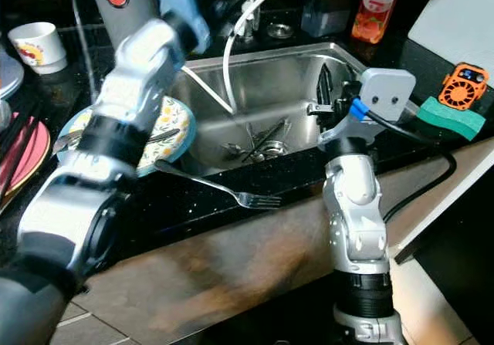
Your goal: Kitchen organization
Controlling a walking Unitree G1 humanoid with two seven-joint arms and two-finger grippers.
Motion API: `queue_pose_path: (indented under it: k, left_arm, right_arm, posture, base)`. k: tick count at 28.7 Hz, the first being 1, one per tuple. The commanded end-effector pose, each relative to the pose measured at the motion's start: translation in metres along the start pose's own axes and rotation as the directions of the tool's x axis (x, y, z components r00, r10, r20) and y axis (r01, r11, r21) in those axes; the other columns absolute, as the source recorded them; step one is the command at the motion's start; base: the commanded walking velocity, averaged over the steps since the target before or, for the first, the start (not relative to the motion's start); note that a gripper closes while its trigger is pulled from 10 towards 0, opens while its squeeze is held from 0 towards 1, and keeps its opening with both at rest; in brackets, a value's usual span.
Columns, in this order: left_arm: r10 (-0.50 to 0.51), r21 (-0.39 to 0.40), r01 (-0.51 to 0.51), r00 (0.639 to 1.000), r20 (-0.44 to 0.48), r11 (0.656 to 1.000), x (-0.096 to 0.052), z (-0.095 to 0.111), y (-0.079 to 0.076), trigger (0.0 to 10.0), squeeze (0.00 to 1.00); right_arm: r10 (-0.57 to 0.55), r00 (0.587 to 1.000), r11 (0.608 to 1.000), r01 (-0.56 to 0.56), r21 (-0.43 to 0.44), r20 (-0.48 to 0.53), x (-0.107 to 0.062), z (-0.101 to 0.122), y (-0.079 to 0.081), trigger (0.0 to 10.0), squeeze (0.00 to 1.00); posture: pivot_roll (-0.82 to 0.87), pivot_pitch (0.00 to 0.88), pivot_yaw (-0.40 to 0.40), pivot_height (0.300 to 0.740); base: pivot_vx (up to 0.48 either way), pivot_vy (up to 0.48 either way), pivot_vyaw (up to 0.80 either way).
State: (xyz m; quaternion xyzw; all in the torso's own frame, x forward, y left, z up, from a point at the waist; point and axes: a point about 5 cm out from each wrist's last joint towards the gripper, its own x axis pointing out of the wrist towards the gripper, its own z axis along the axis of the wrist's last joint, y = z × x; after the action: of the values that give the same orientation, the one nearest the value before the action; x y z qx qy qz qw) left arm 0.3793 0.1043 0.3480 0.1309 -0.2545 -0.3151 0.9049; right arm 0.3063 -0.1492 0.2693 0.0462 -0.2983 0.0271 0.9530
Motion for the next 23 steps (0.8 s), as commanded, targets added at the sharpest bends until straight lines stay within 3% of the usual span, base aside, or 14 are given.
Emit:
queue_pose_path:
  k: [1,3,5,6,8,10,13,14,15,16,18,20,21,23]
  left_arm:
    - [-0.055,0.038,0.054,0.998,0.01,0.998,0.0,0.011,-0.002,10.0,0.0]
    - [-0.078,0.06,0.08,0.997,-0.021,0.995,-0.011,0.008,0.001,10.0,0.0]
    - [-0.16,0.089,0.168,0.983,-0.087,0.982,-0.036,0.001,0.006,10.0,0.0]
    - [-0.16,0.089,0.168,0.983,-0.087,0.982,-0.036,0.001,0.006,10.0,0.0]
    - [-0.275,0.094,0.291,0.949,-0.153,0.952,-0.066,0.002,0.014,10.0,0.0]
    - [-0.298,0.101,0.317,0.94,-0.169,0.943,-0.071,0.003,0.016,10.0,0.0]
    - [-0.407,0.107,0.434,0.89,-0.206,0.895,-0.086,0.01,0.016,10.0,0.0]
    - [-0.478,0.1,0.512,0.843,-0.246,0.853,-0.092,0.01,0.016,10.0,0.0]
    - [-0.478,0.1,0.512,0.843,-0.246,0.853,-0.092,0.01,0.016,10.0,0.0]
    - [-0.562,0.06,0.611,0.758,-0.332,0.789,-0.103,0.004,0.013,10.0,0.0]
    - [-0.562,0.06,0.611,0.758,-0.332,0.789,-0.103,0.004,0.013,10.0,0.0]
    - [-0.638,-0.011,0.684,0.675,-0.371,0.729,-0.108,-0.006,0.003,10.0,0.0]
    - [-0.638,-0.011,0.684,0.675,-0.371,0.729,-0.108,-0.006,0.003,10.0,0.0]
    - [-0.714,-0.094,0.747,0.58,-0.391,0.658,-0.109,-0.023,-0.013,10.0,0.0]
  right_arm:
    - [-0.009,1.0,1.0,0.01,0.006,-0.01,-0.002,-0.001,-0.002,10.0,0.0]
    - [-0.006,1.0,1.0,0.006,0.007,-0.012,-0.002,-0.002,-0.002,10.0,0.0]
    - [0.0,1.0,1.0,0.0,0.008,-0.014,-0.001,-0.002,-0.001,10.0,0.0]
    - [0.0,1.0,1.0,0.0,0.008,-0.014,-0.001,-0.002,-0.001,10.0,0.0]
    - [0.009,1.0,1.0,-0.009,0.005,-0.016,0.0,-0.002,-0.001,10.0,0.0]
    - [0.011,1.0,1.0,-0.011,0.004,-0.016,0.0,-0.002,-0.001,10.0,0.0]
    - [0.014,1.0,1.0,-0.014,0.004,-0.018,0.001,-0.002,-0.002,10.0,0.0]
    - [0.019,1.0,1.0,-0.019,0.007,-0.02,0.001,-0.003,-0.001,10.0,0.0]
    - [0.019,1.0,1.0,-0.019,0.007,-0.02,0.001,-0.003,-0.001,10.0,0.0]
    - [0.027,0.999,1.0,-0.027,0.012,-0.023,0.001,-0.004,0.001,10.0,0.0]
    - [0.027,0.999,1.0,-0.027,0.012,-0.023,0.001,-0.004,0.001,10.0,0.0]
    - [0.029,0.999,0.999,-0.029,0.016,-0.026,0.001,-0.005,0.002,10.0,0.0]
    - [0.029,0.999,0.999,-0.029,0.016,-0.026,0.001,-0.005,0.002,10.0,0.0]
    - [0.034,0.999,0.999,-0.033,0.02,-0.029,0.002,-0.006,0.002,10.0,0.0]
  posture:
    - [0.05,0.095,-0.022,0.74]
    - [0.06,0.096,-0.024,0.74]
    - [0.06,0.097,-0.026,0.74]
    - [0.06,0.097,-0.026,0.74]
    - [0.06,0.094,-0.037,0.74]
    - [0.06,0.094,-0.037,0.74]
    - [0.08,0.091,-0.047,0.74]
    - [0.08,0.09,-0.05,0.74]
    - [0.08,0.09,-0.05,0.74]
    - [0.08,0.089,-0.052,0.74]
    - [0.08,0.089,-0.052,0.74]
    - [0.09,0.082,-0.058,0.74]
    - [0.09,0.082,-0.058,0.74]
    - [0.09,0.08,-0.067,0.74]
  base:
    - [0.0,0.0,0.0]
    - [0.0,0.0,0.0]
    - [0.0,0.0,0.0]
    - [0.0,0.0,0.0]
    - [0.0,0.0,0.0]
    - [0.0,0.0,0.0]
    - [0.0,0.0,0.0]
    - [0.0,0.0,0.0]
    - [0.0,0.0,0.0]
    - [0.0,0.0,0.0]
    - [0.0,0.0,0.0]
    - [0.0,0.0,0.0]
    - [0.0,0.0,0.0]
    - [0.0,0.0,0.0]
